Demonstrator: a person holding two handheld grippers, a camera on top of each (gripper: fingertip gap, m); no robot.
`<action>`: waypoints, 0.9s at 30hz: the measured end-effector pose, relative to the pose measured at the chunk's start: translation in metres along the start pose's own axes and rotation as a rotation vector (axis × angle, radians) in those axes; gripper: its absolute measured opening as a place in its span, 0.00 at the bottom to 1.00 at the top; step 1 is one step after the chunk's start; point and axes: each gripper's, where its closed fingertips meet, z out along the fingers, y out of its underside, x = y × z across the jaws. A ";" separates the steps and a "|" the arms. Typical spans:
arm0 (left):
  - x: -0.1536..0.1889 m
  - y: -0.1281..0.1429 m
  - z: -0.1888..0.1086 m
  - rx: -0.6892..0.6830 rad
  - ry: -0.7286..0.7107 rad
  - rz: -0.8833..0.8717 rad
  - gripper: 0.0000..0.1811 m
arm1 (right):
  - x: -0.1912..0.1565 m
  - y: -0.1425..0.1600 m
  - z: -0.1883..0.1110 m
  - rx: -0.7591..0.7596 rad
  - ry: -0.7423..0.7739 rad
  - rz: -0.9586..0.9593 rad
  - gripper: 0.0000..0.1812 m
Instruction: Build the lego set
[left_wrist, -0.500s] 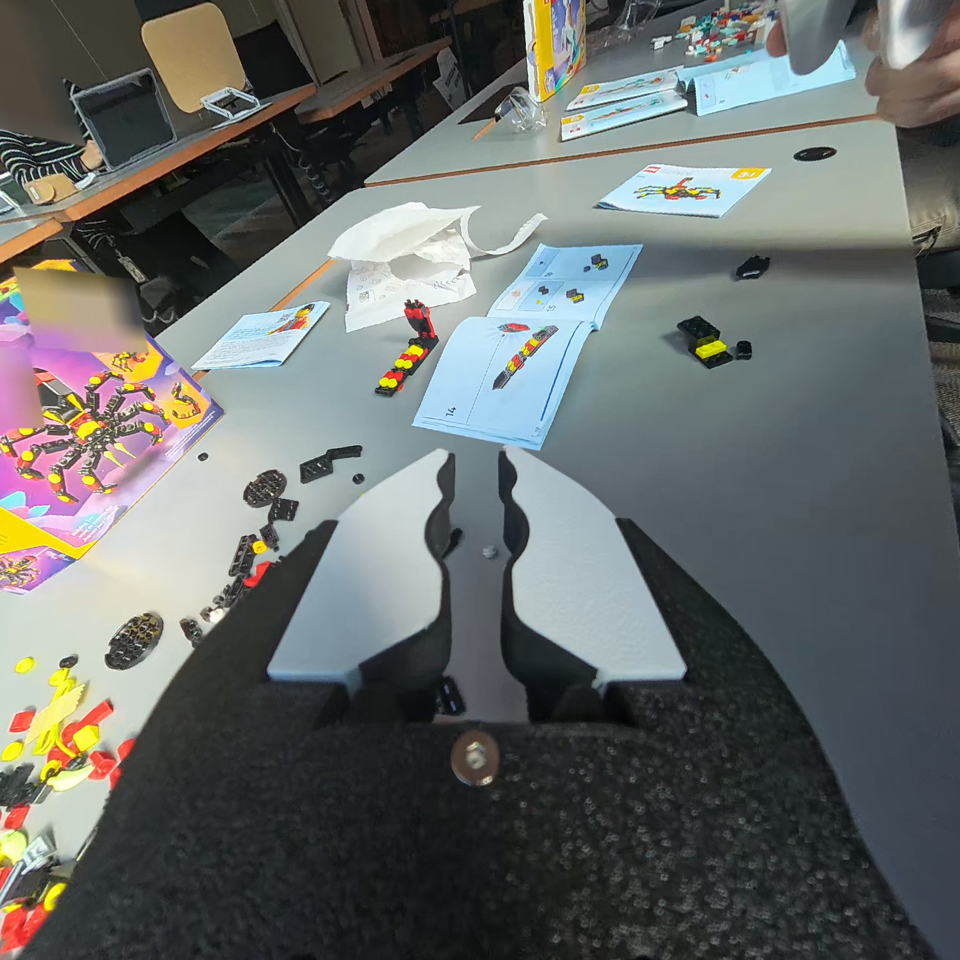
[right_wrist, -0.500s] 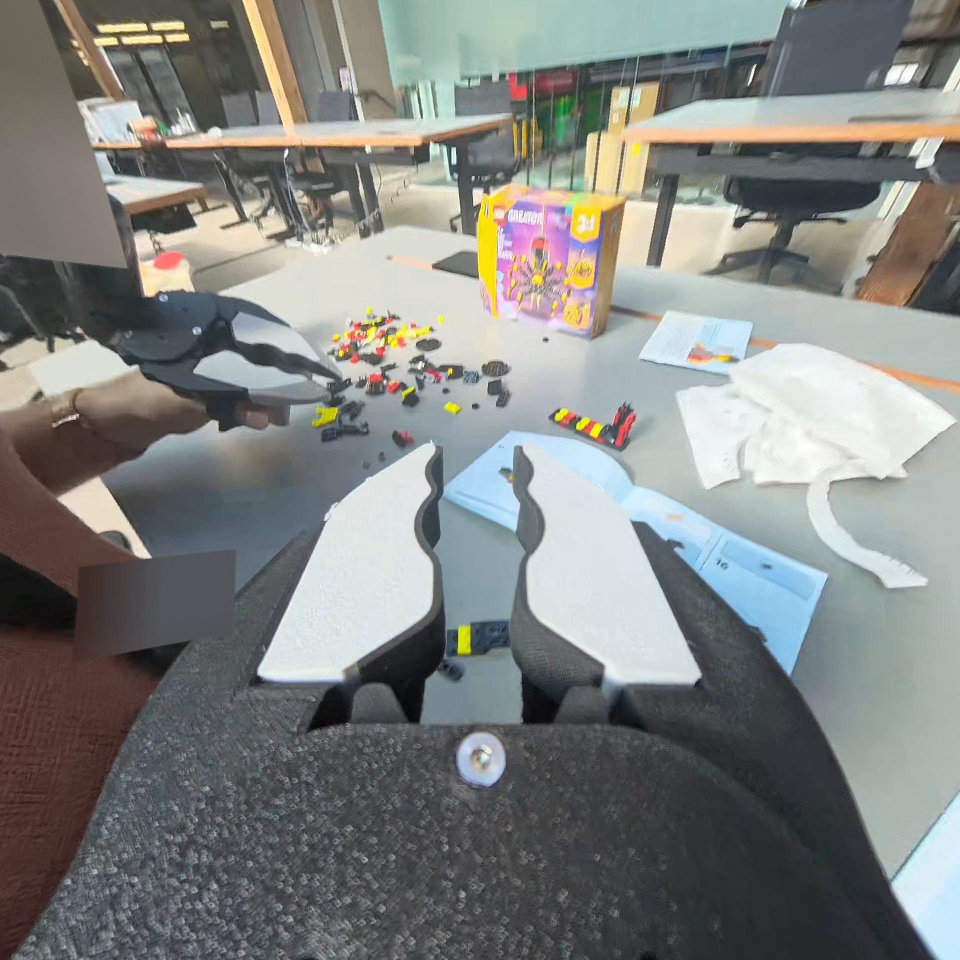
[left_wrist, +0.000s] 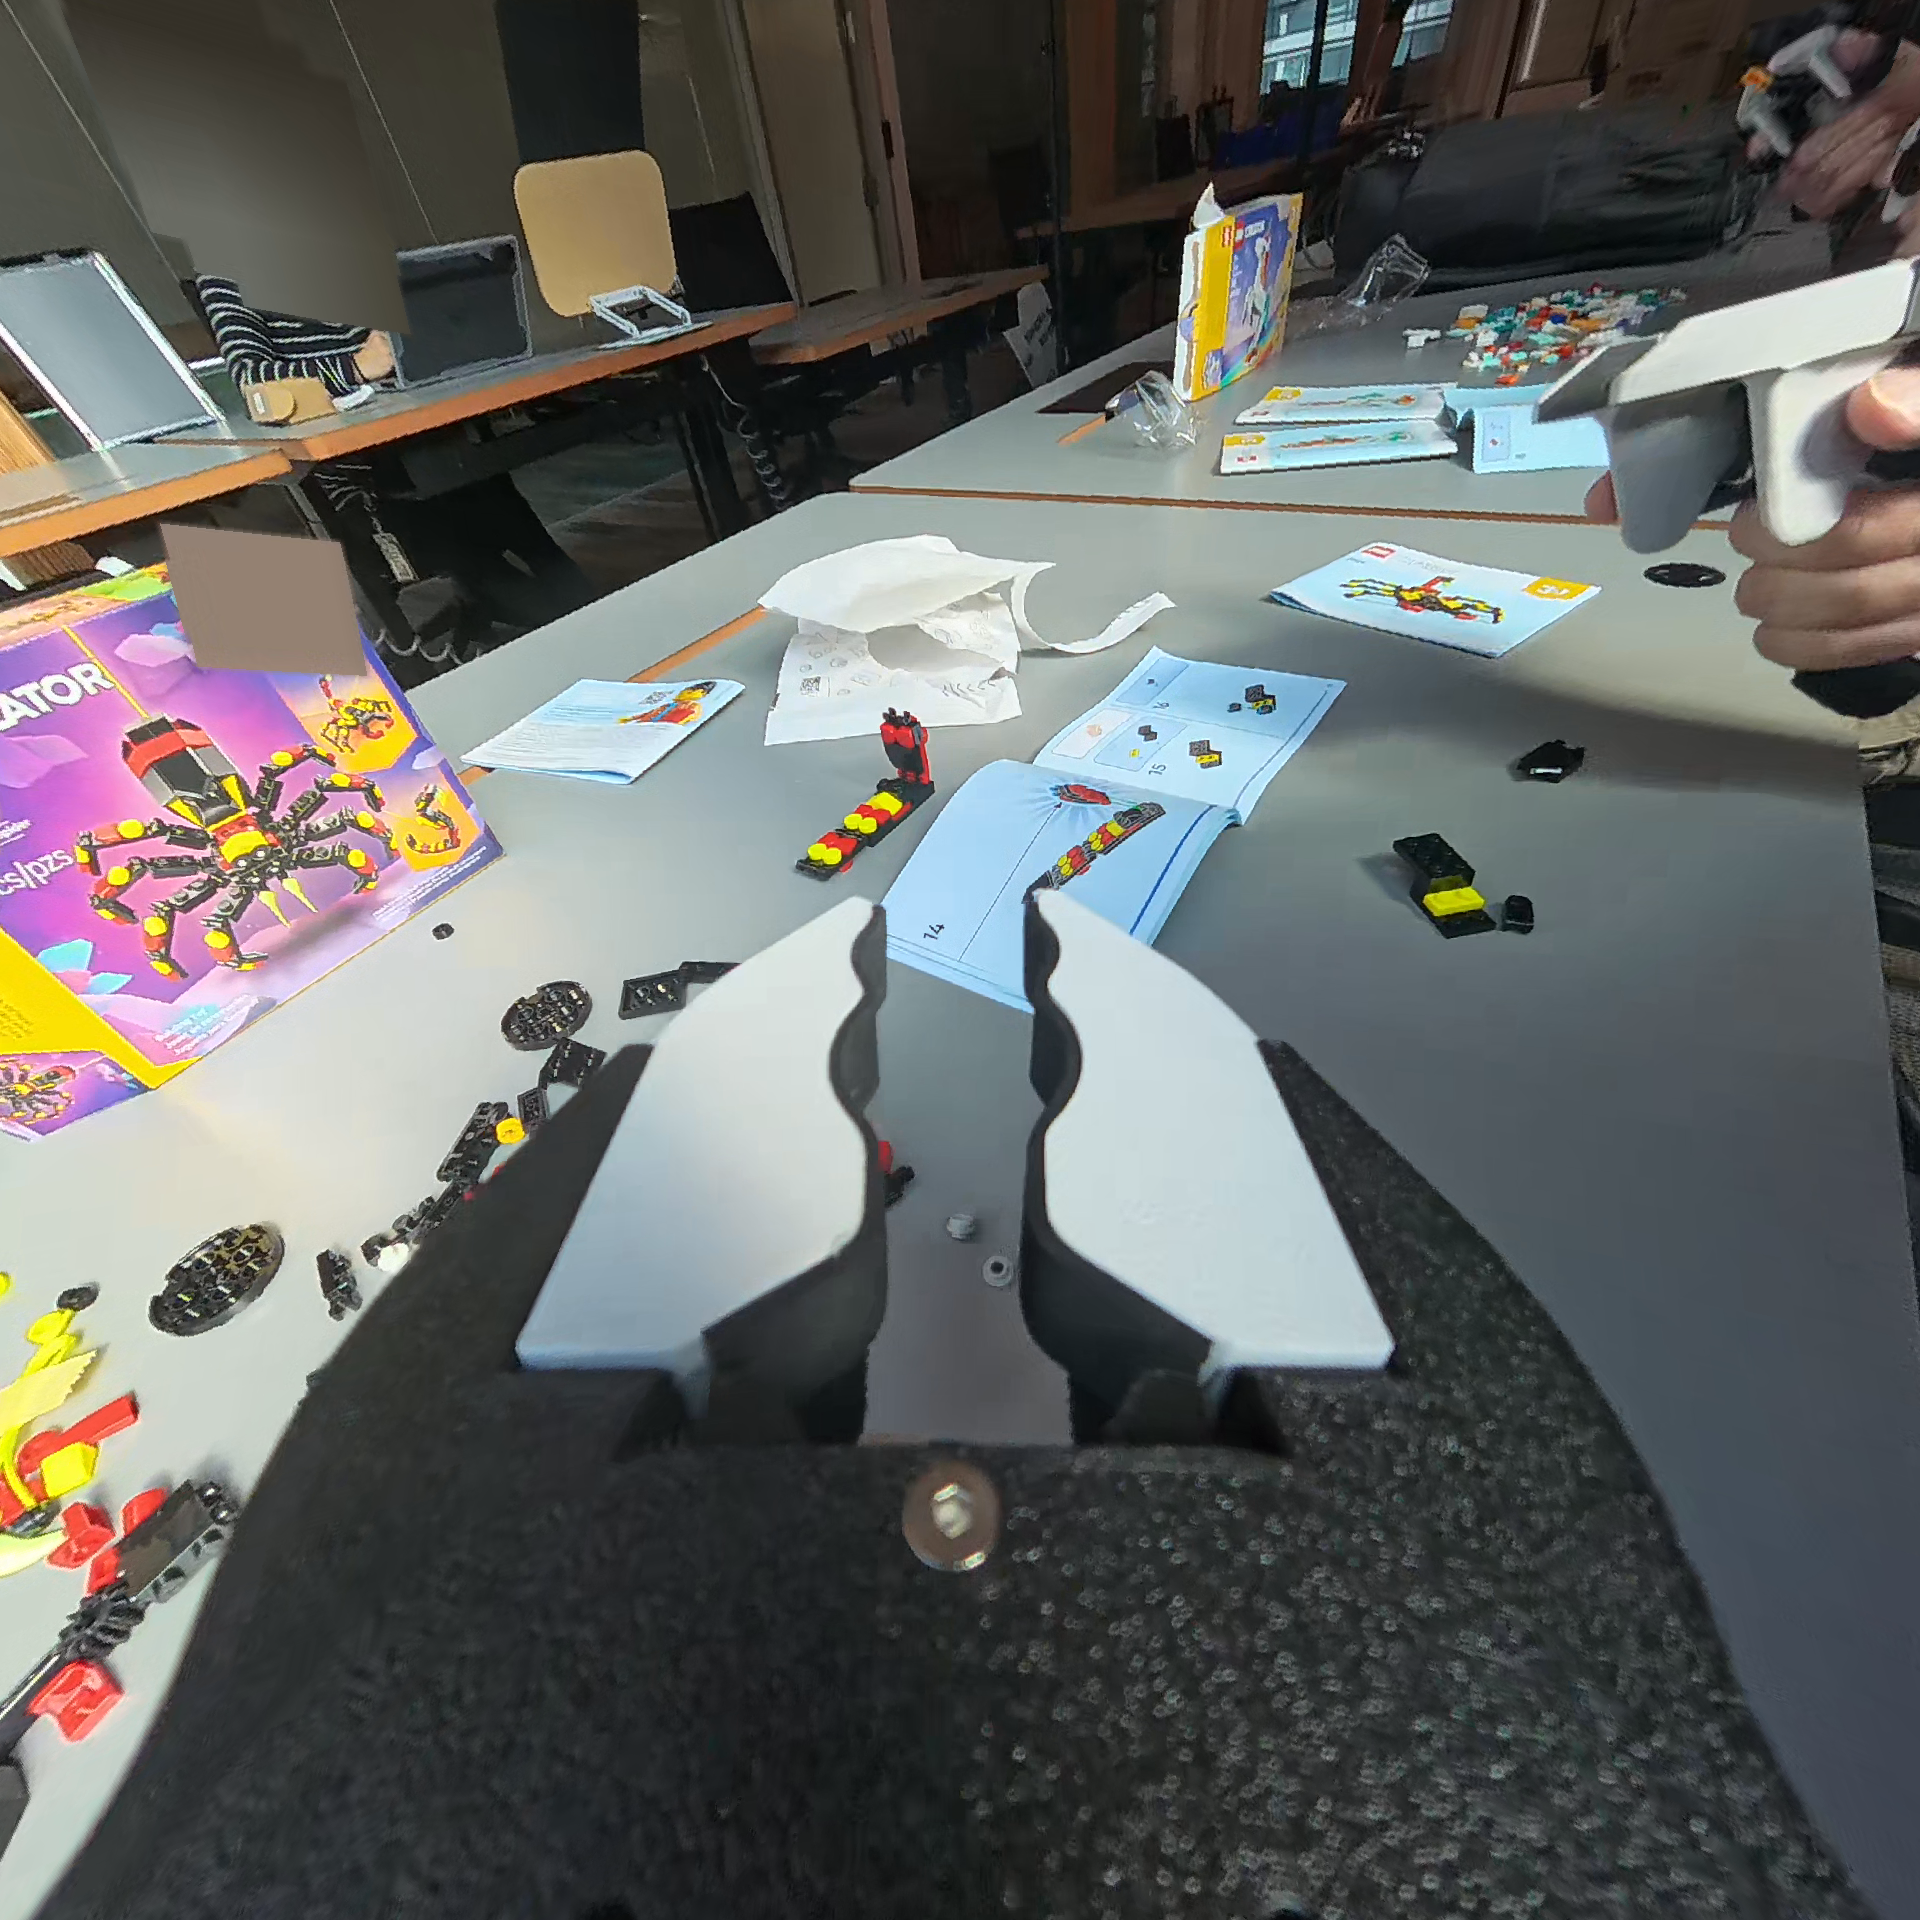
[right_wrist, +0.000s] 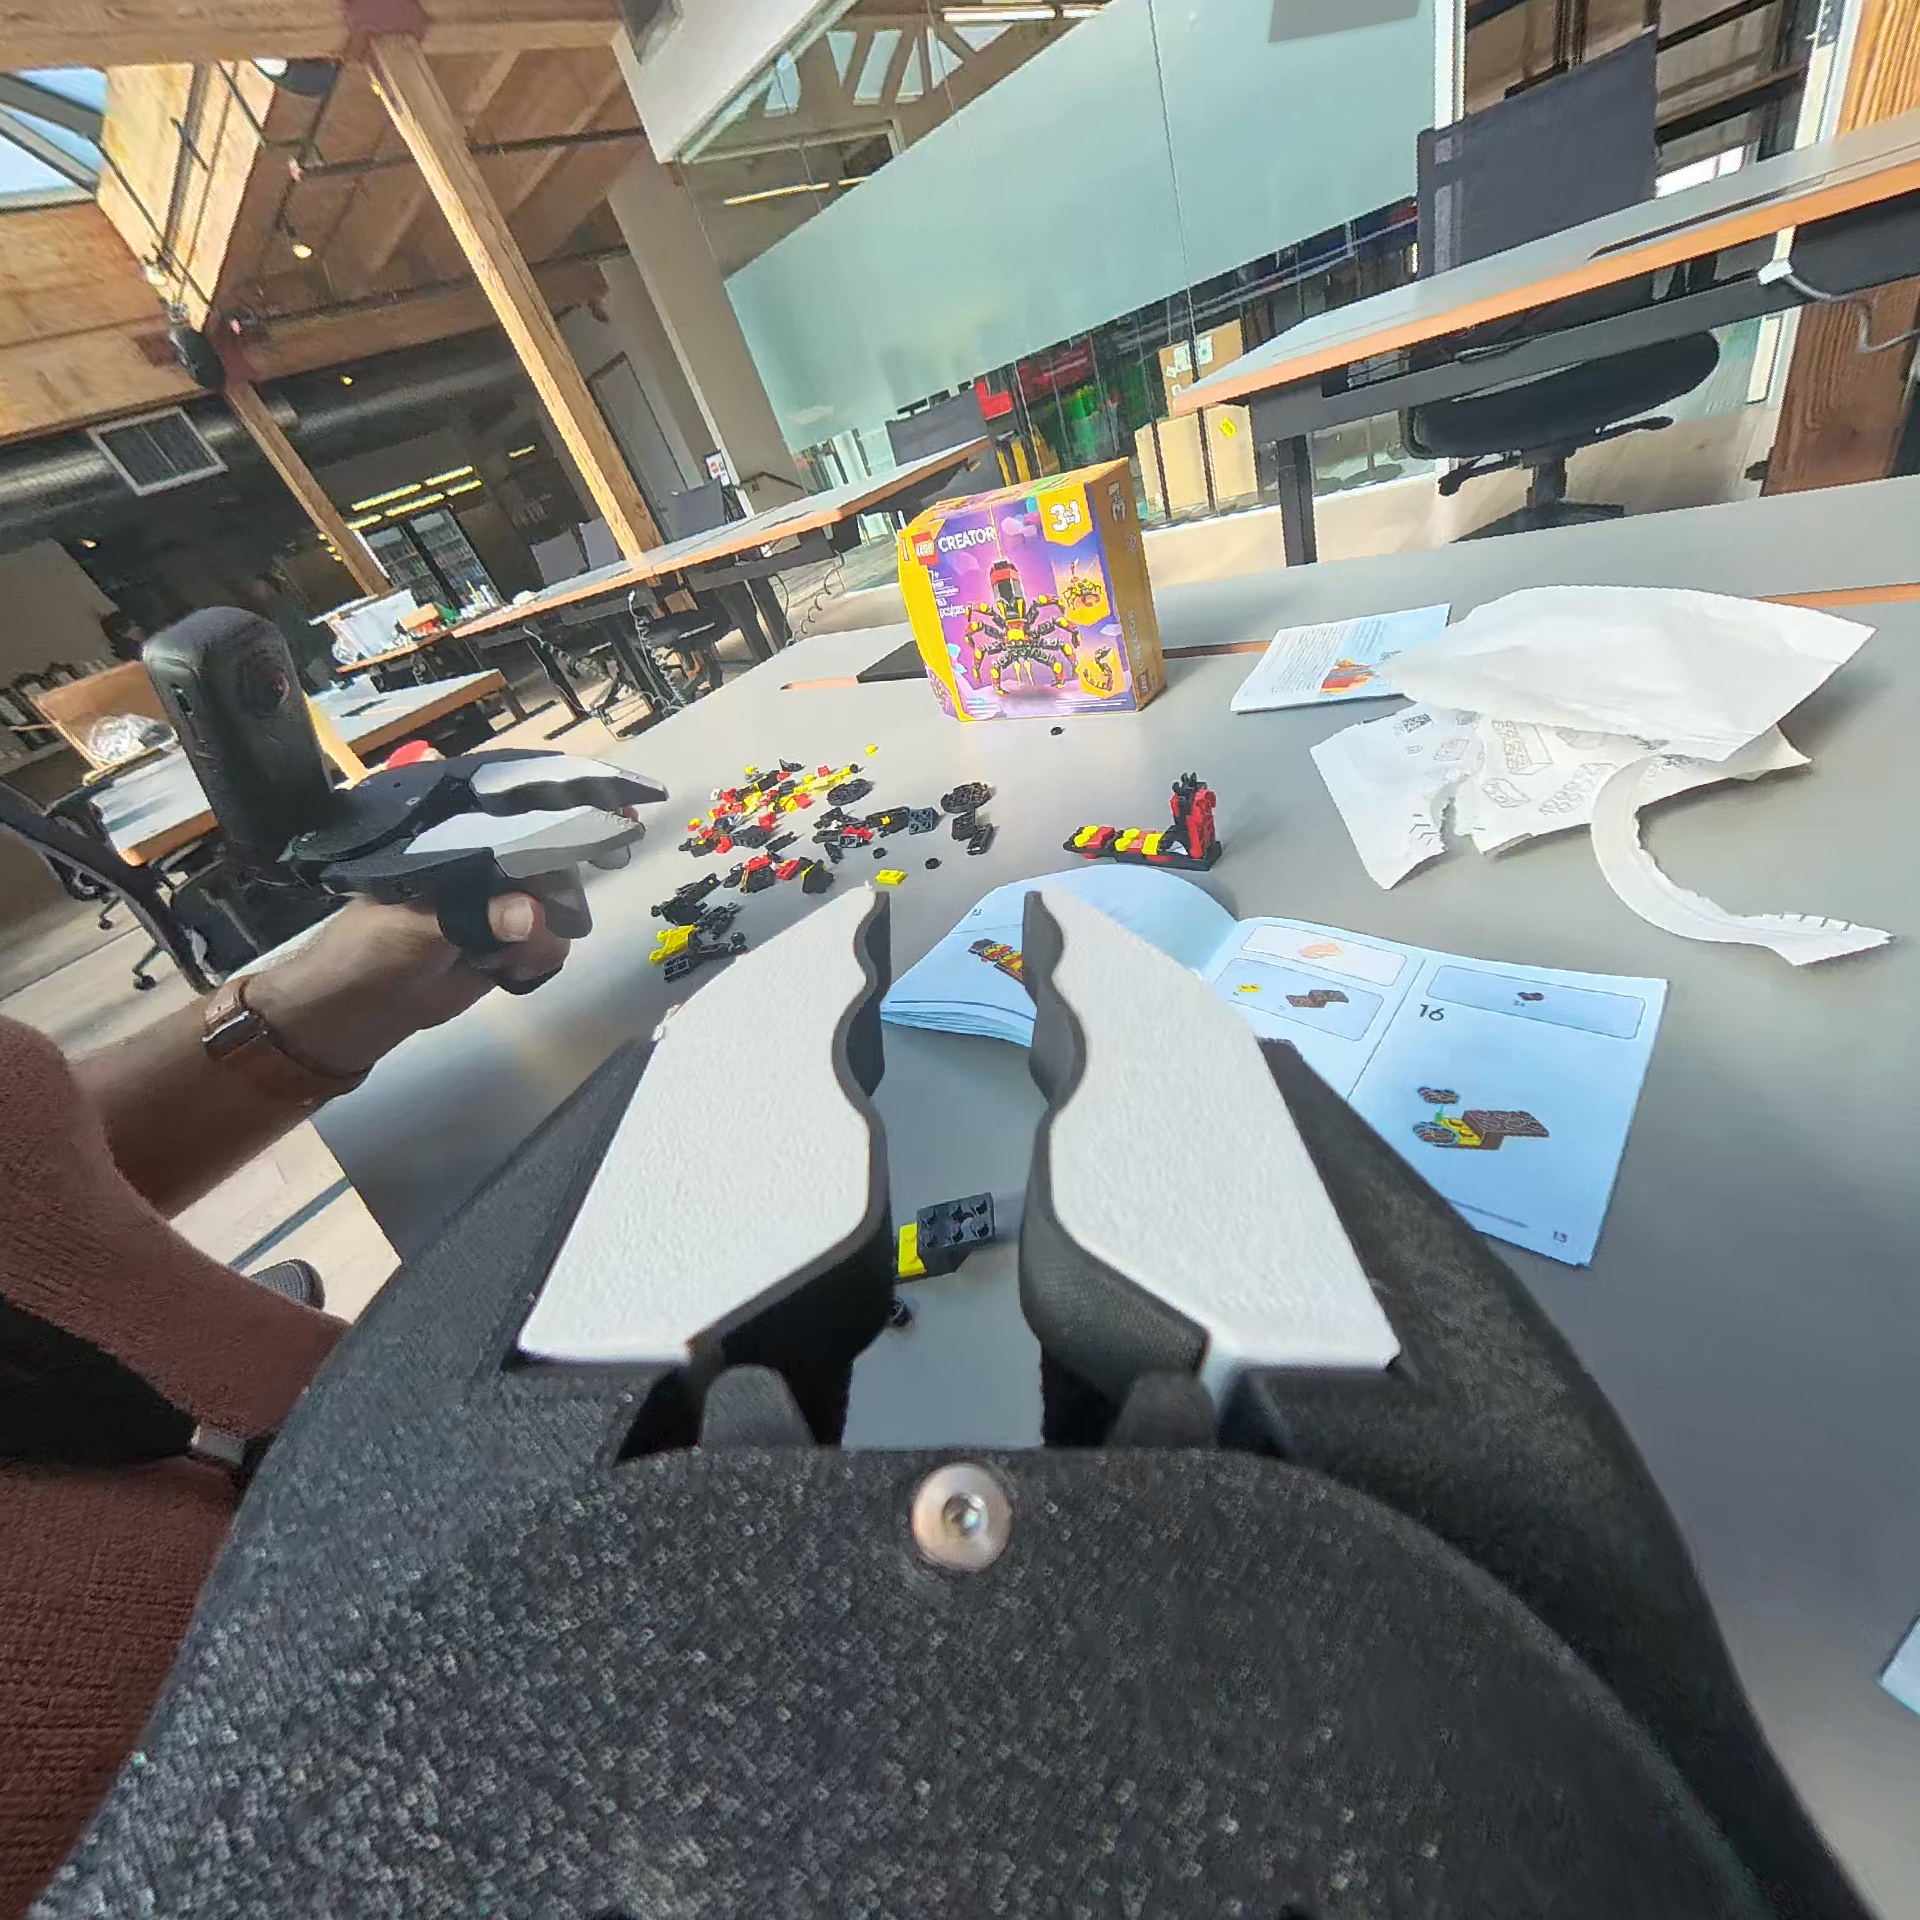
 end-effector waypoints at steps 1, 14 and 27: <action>0.000 -0.004 0.000 0.022 -0.021 0.004 0.14 | -0.001 0.003 -0.001 0.001 -0.003 -0.005 0.13; 0.008 -0.022 0.004 0.126 -0.177 0.006 0.18 | 0.009 0.023 -0.016 -0.063 0.042 -0.199 0.11; -0.111 0.079 -0.116 -0.593 -0.892 0.196 0.00 | 0.005 -0.017 0.017 0.031 -0.157 -0.316 0.13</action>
